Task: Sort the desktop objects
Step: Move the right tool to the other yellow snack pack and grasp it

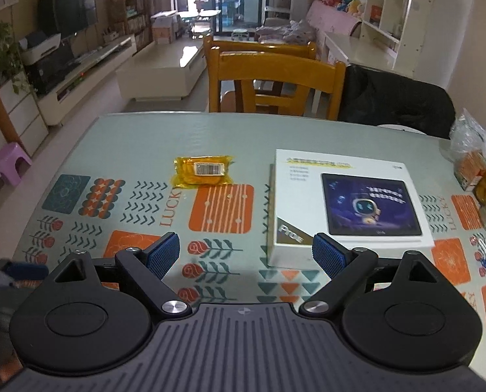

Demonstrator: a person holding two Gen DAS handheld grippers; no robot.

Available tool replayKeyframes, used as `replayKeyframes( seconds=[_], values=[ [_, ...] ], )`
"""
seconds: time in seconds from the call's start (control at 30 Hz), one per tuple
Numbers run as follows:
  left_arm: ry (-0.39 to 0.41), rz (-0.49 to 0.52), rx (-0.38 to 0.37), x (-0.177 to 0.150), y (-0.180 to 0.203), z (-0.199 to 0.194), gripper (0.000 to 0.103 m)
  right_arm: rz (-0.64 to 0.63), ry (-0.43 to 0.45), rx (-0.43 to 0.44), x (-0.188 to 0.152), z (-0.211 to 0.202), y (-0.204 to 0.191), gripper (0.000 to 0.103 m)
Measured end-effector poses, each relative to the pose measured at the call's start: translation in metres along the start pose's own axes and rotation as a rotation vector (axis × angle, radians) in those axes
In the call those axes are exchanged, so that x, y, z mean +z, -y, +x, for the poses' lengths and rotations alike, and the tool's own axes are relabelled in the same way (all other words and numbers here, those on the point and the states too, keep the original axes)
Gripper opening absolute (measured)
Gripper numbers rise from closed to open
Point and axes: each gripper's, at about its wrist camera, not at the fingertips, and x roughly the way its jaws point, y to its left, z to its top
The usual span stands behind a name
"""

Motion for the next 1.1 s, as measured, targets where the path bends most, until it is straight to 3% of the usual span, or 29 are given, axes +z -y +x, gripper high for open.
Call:
replayKeyframes(
  seconds=[0.5, 0.77, 1.1],
  values=[
    [-0.067, 0.002, -0.033, 0.056, -0.030, 0.058, 0.103, -0.002, -0.105, -0.020, 0.045, 0.069, -0.027, 0.103],
    [-0.090, -0.003, -0.032, 0.077, -0.041, 0.082, 0.103, -0.066, -0.104, -0.042, 0.064, 0.098, -0.045, 0.103],
    [-0.127, 0.009, -0.036, 0.090, -0.051, 0.116, 0.103, -0.063, -0.133, 0.079, 0.090, 0.151, -0.049, 0.103]
  ],
)
